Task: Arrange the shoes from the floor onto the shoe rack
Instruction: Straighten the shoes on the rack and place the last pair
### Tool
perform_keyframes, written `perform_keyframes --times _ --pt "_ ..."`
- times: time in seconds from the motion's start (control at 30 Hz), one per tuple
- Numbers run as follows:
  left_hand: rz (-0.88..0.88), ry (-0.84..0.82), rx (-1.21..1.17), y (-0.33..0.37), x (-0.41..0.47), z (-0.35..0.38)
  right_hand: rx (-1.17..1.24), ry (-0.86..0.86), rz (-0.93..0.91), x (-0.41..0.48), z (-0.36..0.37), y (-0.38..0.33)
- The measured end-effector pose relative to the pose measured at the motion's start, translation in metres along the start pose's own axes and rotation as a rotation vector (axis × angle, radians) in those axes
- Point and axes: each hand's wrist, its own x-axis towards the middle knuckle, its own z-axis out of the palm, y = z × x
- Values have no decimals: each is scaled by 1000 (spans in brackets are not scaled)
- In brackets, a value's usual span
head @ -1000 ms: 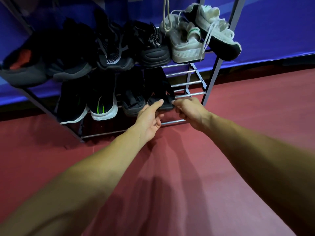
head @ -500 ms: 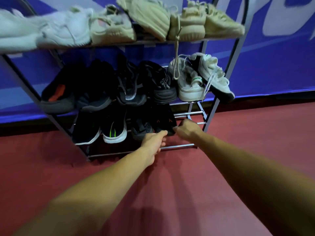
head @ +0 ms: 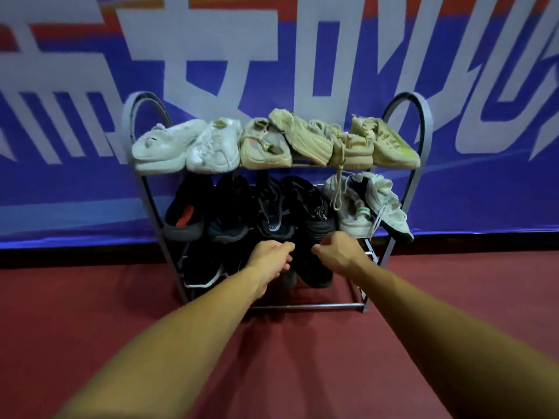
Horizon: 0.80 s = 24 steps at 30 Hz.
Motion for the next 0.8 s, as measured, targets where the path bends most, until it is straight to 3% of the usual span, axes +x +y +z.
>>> perform_keyframes --times 0.17,0.27,0.5,0.8 --pt "-5 225 -388 50 -19 -56 346 31 -29 -24 -21 -61" --pt "-45 238 -614 70 -34 -89 511 29 -65 -36 -20 -99" --pt "-29 237 -733 81 -43 -160 549 14 -162 -60 -18 -155" --pt "-18 207 -866 99 -26 -181 539 -76 -187 -56 -22 -155"
